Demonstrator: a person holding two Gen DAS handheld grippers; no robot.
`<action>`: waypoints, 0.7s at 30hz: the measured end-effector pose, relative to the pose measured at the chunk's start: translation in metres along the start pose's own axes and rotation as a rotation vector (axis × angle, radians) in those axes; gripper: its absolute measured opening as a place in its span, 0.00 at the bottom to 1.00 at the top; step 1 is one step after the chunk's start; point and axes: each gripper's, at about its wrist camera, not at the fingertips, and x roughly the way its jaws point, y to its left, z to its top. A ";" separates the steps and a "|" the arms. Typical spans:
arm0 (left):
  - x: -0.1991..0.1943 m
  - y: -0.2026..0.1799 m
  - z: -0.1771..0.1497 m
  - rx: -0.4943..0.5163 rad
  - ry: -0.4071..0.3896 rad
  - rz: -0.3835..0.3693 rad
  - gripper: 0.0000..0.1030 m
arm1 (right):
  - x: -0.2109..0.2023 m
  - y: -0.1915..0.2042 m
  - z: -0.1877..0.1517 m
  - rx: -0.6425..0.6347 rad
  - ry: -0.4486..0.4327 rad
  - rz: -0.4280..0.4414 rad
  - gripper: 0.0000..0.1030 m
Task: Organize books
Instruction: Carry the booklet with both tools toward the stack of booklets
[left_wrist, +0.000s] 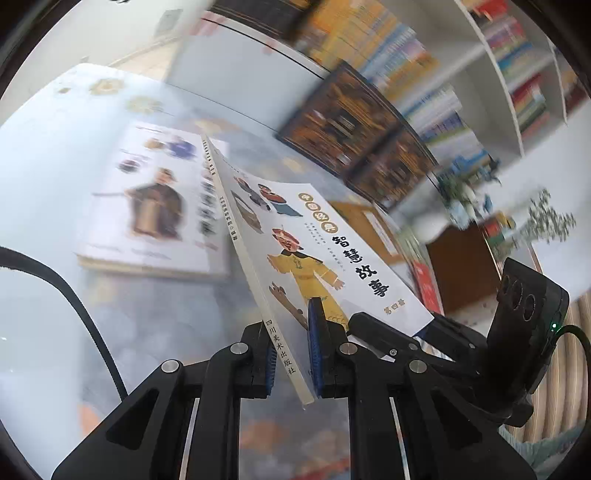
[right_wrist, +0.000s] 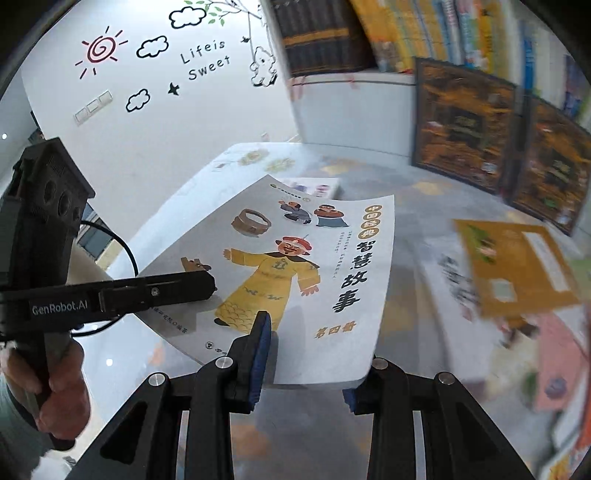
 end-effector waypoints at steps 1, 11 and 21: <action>0.000 0.011 0.006 -0.012 -0.004 0.003 0.12 | 0.011 0.005 0.007 0.004 0.008 0.004 0.32; 0.020 0.103 0.050 -0.103 0.013 -0.021 0.12 | 0.090 0.037 0.052 0.037 0.066 -0.024 0.32; 0.046 0.147 0.074 -0.122 0.058 -0.004 0.14 | 0.141 0.039 0.072 0.097 0.134 -0.046 0.32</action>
